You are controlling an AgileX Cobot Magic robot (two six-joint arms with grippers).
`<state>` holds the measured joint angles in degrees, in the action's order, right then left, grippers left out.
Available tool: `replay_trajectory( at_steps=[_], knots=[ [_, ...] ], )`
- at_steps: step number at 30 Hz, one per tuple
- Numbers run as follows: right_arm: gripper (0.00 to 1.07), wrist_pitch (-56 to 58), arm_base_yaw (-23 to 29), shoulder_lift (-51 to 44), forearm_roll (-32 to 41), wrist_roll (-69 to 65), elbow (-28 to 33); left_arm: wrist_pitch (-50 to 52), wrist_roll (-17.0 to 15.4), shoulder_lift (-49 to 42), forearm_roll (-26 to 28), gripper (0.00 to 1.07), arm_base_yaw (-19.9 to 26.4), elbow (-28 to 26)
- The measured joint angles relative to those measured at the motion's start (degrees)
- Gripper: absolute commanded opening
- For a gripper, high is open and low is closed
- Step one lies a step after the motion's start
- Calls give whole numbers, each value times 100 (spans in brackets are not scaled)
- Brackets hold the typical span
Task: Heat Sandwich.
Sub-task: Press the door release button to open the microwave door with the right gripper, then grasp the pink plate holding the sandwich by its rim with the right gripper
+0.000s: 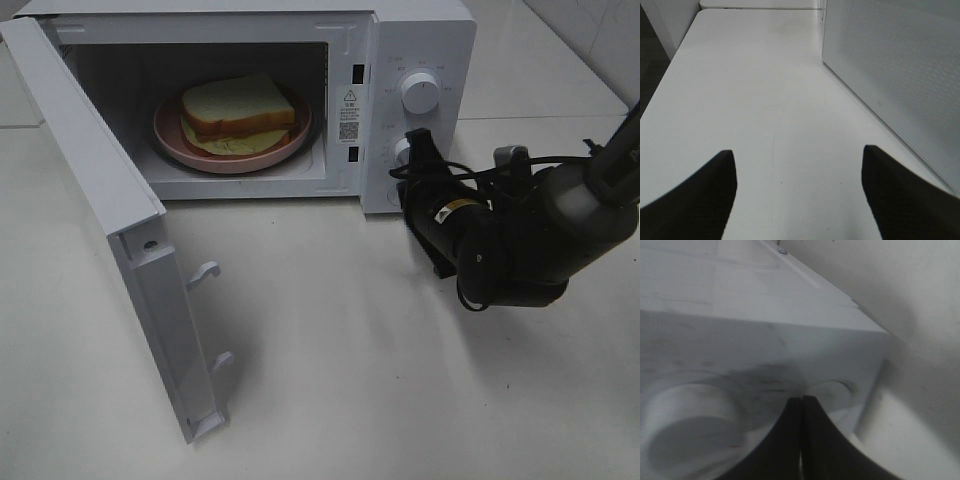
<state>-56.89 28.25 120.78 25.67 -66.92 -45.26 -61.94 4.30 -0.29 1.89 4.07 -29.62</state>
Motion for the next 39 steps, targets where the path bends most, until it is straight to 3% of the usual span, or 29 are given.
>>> replay_trajectory(
  at_steps=[21, 39],
  knots=[
    [8, -722, -57, -1707, -172, 355, 2298, 0, 0, 0, 0, 68, 0, 0],
    [10, -693, -57, -3191, -172, 2893, 2722, 0, 0, 0, 0, 68, 0, 0]
  ],
)
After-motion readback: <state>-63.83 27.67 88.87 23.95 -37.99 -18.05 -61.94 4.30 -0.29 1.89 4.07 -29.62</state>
